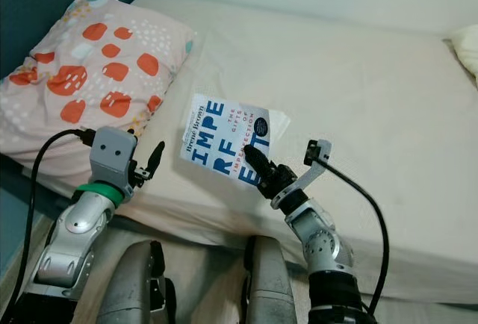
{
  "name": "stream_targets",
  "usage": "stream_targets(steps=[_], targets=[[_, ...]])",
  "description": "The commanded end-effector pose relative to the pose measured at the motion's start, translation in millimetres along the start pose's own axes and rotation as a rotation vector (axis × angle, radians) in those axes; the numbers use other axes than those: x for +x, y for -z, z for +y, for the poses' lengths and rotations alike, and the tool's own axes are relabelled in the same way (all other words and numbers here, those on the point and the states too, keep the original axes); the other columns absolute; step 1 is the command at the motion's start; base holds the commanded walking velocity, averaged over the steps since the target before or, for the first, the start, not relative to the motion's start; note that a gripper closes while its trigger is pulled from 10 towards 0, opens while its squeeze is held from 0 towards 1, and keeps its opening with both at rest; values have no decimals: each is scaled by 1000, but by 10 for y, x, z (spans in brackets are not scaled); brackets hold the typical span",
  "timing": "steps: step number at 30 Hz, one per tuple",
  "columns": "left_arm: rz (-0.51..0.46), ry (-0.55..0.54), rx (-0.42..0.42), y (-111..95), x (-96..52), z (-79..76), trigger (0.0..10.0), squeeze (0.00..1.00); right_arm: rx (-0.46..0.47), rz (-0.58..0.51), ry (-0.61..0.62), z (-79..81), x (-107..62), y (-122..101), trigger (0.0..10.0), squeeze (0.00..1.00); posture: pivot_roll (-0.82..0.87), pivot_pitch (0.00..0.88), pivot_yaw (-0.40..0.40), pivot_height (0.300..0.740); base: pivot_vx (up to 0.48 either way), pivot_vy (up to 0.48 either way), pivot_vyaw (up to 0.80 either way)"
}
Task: Clean up the room
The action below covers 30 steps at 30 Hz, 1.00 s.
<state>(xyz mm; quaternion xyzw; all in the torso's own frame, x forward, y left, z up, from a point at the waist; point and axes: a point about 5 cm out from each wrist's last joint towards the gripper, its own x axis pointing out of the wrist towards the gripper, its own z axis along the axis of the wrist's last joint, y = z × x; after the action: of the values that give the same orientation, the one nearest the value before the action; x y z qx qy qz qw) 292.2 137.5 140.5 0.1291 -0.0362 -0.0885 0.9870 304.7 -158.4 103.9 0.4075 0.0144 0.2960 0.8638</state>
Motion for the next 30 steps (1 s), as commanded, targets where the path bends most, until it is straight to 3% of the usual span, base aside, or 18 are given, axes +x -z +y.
stream_targets(steps=[1,6,12,20,30], targets=[[6,6,-3,-13,-12,-3,10000,0,41,-19,-73,53,46,-47,10000,0,52,82,33,588,0,0,0],[1,8,-1,-54,-23,-4,10000,0,106,5,-96,22,91,-18,10000,0,71,115,42,588,0,0,0],[16,16,7,-87,-127,13,10000,0,186,69,-14,-164,151,33,10000,0,101,178,63,588,0,0,0],[28,19,16,-103,-213,48,10000,0,154,131,-11,-188,190,21,10000,0,131,228,71,588,0,0,0],[23,16,22,-252,-392,77,10000,0,57,178,-40,-159,394,-119,10000,0,198,314,77,588,0,0,0]])
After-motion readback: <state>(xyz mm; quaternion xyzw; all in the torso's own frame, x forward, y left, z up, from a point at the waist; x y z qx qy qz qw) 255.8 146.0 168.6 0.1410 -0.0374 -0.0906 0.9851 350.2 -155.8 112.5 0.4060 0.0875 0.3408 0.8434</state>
